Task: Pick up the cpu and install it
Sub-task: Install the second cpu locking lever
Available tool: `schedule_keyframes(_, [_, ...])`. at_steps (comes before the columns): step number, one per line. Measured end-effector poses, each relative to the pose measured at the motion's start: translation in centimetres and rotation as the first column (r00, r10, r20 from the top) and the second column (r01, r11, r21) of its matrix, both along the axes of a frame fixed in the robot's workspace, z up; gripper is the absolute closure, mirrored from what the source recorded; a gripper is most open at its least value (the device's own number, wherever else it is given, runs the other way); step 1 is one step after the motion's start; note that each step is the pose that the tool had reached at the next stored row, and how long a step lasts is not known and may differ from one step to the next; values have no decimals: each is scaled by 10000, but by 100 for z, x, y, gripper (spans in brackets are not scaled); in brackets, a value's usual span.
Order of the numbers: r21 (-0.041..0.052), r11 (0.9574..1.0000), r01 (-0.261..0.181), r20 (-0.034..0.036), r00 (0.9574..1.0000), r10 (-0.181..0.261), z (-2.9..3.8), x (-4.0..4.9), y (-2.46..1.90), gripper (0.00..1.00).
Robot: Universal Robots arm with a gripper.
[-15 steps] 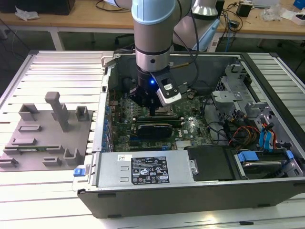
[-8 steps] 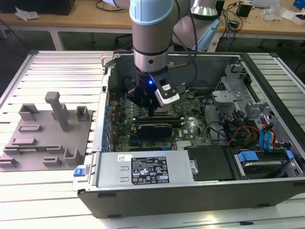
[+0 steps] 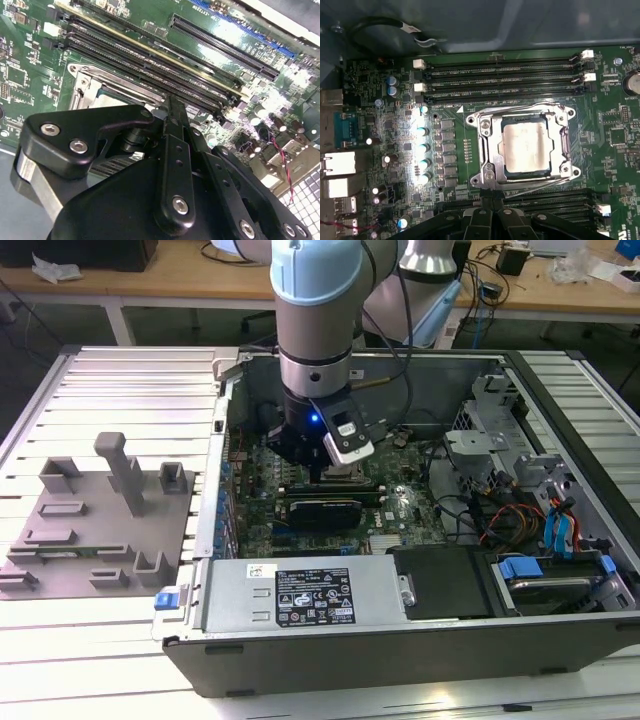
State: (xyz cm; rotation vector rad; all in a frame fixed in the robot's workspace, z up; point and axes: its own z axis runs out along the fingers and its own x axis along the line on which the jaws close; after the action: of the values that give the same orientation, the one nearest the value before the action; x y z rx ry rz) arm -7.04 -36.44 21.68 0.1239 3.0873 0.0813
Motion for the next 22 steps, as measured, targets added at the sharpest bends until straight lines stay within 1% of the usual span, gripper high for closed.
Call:
schedule_keyframes(2, [51,10000,0,-2,10000,0,-14,-4,-15,89])
schedule_keyframes(4, [123,9999,-1,-1,10000,1,-15,-4,-43,89])
schedule_keyframes(5, [193,9998,-1,-1,10000,1,-15,-3,-68,89])
schedule_keyframes(7, [300,9996,-1,-1,10000,1,-15,-4,-97,89])
schedule_keyframes(8, [505,9987,0,-1,10000,0,-16,-4,-128,89])
schedule_keyframes(9, [646,9979,0,-1,10000,0,-18,-4,-143,89])
schedule_keyframes(10, [919,9958,0,-1,10000,0,-21,-4,-161,89])
schedule_keyframes(12, [1145,9934,-1,-2,10000,1,-24,-4,-177,89])
schedule_keyframes(13, [1278,9918,-4,0,10000,4,-29,-4,-191,89])
schedule_keyframes(15, [1408,9900,-45,0,10000,45,-35,-4,-208,89])
schedule_keyframes(16, [1450,9894,-107,-1,9999,108,-38,-4,-213,89])
schedule_keyframes(18, [1466,9890,-201,0,9998,203,-42,-4,-221,89])
schedule_keyframes(19, [1466,9882,-452,-11,9989,459,-57,6,-273,89])
schedule_keyframes(20, [1816,9814,-621,11,9980,629,-127,7,-286,89])
schedule_keyframes(21, [1880,9802,-626,14,9980,635,-151,-1,-289,89])
schedule_keyframes(22, [1900,9798,-625,15,9980,634,-155,-4,-289,89])
